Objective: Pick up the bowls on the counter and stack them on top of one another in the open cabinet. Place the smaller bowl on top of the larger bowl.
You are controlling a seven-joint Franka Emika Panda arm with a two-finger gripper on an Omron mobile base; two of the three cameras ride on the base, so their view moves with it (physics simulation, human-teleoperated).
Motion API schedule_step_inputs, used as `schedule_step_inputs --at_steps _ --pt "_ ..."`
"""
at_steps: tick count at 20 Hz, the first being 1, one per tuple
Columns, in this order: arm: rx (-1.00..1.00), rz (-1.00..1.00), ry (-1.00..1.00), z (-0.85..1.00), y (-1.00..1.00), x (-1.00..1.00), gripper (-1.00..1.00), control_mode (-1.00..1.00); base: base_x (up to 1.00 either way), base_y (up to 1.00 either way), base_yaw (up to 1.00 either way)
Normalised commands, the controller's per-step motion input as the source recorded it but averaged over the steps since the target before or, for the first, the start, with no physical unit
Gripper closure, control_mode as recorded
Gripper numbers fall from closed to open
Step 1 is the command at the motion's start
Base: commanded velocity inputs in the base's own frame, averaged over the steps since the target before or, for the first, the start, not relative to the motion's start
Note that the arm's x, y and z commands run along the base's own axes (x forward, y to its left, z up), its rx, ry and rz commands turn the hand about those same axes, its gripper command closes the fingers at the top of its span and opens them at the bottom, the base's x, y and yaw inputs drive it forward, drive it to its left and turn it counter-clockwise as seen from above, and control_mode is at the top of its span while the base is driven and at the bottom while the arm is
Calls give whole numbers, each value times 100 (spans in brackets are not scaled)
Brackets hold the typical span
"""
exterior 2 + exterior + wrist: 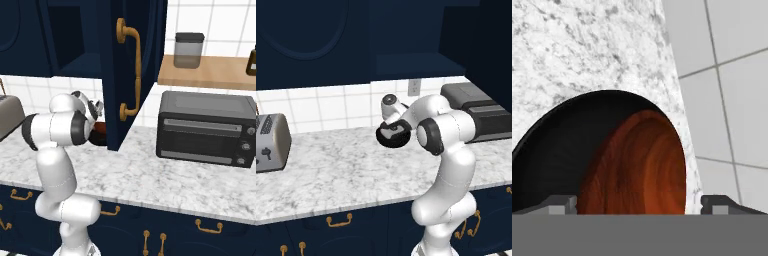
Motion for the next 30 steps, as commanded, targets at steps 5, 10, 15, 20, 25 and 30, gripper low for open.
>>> schedule_step_inputs --at_steps 5,10,15,20,25,30 --pt "2 0 -10 0 -7 -35 -100 -100 0 0 0" --pt "9 9 -1 29 -38 -58 -100 -100 0 0 0" --pt "15 39 4 0 -63 -48 -100 -100 0 0 0" --pt "5 44 3 -2 -43 -4 -100 -100 0 0 0" --pt "-2 8 1 0 -1 29 -100 -100 0 0 0" --pt "0 4 9 6 0 25 -100 -100 0 0 0"
